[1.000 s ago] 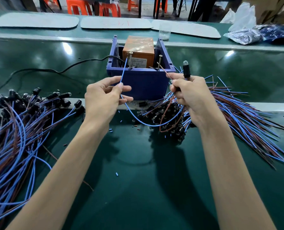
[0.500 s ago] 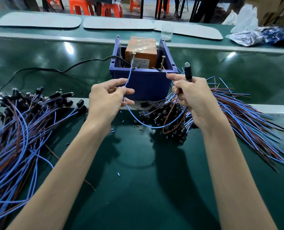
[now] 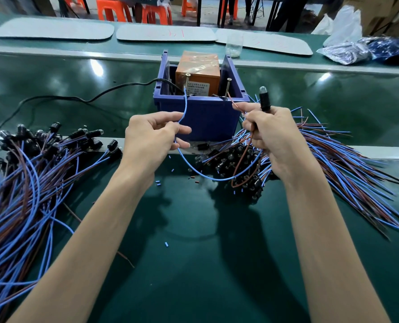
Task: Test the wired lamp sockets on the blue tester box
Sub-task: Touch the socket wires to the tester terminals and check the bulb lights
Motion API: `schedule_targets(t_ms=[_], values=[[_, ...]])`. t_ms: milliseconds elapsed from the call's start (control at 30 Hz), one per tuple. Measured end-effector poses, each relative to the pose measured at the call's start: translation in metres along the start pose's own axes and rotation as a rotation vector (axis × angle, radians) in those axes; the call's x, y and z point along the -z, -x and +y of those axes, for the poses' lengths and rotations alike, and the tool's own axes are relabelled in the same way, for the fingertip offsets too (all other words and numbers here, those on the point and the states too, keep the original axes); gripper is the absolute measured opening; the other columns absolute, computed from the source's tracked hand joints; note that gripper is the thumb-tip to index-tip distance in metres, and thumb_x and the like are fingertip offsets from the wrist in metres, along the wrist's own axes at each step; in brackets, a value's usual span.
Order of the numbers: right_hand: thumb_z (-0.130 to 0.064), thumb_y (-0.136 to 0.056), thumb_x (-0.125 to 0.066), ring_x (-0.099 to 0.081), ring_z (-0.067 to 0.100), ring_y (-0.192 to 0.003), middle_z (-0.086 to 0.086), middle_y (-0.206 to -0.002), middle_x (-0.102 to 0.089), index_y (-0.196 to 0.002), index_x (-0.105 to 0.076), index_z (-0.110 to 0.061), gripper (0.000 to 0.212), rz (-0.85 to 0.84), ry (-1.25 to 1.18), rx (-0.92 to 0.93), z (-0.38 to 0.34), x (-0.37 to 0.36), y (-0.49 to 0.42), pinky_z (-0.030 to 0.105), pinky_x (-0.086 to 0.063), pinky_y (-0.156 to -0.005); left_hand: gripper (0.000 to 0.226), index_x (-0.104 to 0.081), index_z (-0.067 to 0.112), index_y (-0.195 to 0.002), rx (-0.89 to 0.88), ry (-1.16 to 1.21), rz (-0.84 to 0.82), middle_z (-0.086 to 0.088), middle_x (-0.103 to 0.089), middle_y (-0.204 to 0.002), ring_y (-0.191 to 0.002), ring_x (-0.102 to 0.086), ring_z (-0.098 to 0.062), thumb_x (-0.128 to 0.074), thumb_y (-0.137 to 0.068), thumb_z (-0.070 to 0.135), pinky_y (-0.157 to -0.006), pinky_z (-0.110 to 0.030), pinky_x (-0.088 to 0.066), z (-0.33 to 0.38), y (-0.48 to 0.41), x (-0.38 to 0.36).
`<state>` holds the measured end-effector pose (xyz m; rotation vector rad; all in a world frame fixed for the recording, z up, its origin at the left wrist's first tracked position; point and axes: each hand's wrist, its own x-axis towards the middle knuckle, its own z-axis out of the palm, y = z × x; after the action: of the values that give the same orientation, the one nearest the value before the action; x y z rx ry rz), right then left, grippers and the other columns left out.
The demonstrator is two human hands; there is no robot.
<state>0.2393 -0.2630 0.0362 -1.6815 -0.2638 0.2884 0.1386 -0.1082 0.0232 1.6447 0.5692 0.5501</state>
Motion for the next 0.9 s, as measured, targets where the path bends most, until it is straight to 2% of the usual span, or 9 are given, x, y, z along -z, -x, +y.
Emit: schedule_targets(t_ms=[467, 900], values=[[-0.004, -0.094, -0.041, -0.029, 0.004, -0.034, -0.004, -0.058, -0.037, -0.094, -0.070, -0.018, 0.032, -0.020, 0.009, 0.009, -0.0057, -0.0011, 0.0048, 0.012, -0.020, -0.036, 0.030, -0.070, 0.023, -0.089, 0.008, -0.017, -0.018, 0.010, -0.073, -0.068, -0.048, -0.063, -0.004, -0.051, -0.089, 0.000, -0.050, -0.009, -0.044, 0.0038, 0.0038, -0.0005], [-0.007, -0.094, -0.044, -0.032, 0.004, -0.034, -0.011, -0.050, -0.041, -0.091, -0.071, -0.019, 0.030, -0.018, 0.021, 0.025, -0.0058, 0.0006, 0.0035, 0.010, -0.022, -0.036, 0.029, -0.069, 0.024, -0.086, 0.019, -0.025, -0.022, 0.011, -0.073, -0.068, -0.047, -0.063, -0.004, -0.051, -0.090, 0.001, -0.048, -0.009, -0.043, 0.0053, 0.0034, -0.0001]])
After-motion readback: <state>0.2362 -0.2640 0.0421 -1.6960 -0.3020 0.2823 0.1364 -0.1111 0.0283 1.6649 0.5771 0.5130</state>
